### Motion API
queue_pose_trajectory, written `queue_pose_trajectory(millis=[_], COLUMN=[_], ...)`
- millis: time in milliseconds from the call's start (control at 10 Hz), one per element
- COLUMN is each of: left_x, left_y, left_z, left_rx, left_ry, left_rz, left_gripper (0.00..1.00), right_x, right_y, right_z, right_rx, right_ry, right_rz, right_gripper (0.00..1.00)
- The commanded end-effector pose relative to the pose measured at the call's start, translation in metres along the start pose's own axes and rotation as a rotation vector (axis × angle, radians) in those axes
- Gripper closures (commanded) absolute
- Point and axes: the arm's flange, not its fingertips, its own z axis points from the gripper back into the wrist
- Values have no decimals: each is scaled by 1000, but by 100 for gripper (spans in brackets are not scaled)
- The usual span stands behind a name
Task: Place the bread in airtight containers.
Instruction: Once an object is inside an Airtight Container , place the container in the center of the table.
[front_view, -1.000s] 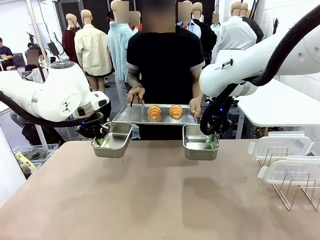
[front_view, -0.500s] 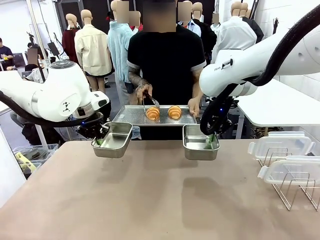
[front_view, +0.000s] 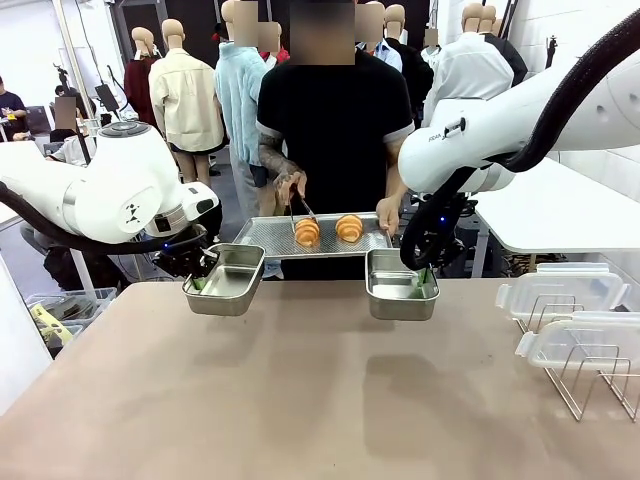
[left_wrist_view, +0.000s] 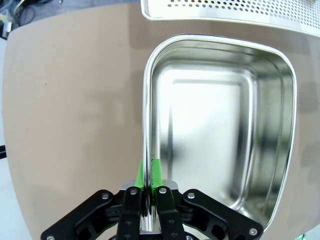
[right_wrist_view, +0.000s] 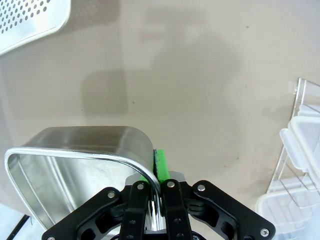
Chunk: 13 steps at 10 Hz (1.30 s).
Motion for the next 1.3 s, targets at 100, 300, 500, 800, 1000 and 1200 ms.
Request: queue_pose_trajectory(millis=[100, 300, 500, 800, 1000, 1200], left_x=[4, 4, 4, 4, 4, 4], left_y=[0, 0, 0, 0, 0, 0], left_z=[3, 3, 3, 3, 3, 3], left_rx=[-2, -2, -2, -2, -2, -2], left_ry=[-7, -7, -7, -7, -7, -7], left_rz=[1, 1, 1, 1, 1, 1], left_gripper=[100, 100, 100, 100, 100, 100], right_x=[2, 2, 2, 2, 2, 2], right_y=[2, 2, 2, 2, 2, 2], right_z=[1, 1, 1, 1, 1, 1], right_rx=[-5, -5, -5, -5, -5, -5], right_ry=[-13, -13, -13, -13, -13, -13], right_rz=[7, 7, 7, 7, 7, 7], right_gripper=[100, 100, 100, 100, 100, 100])
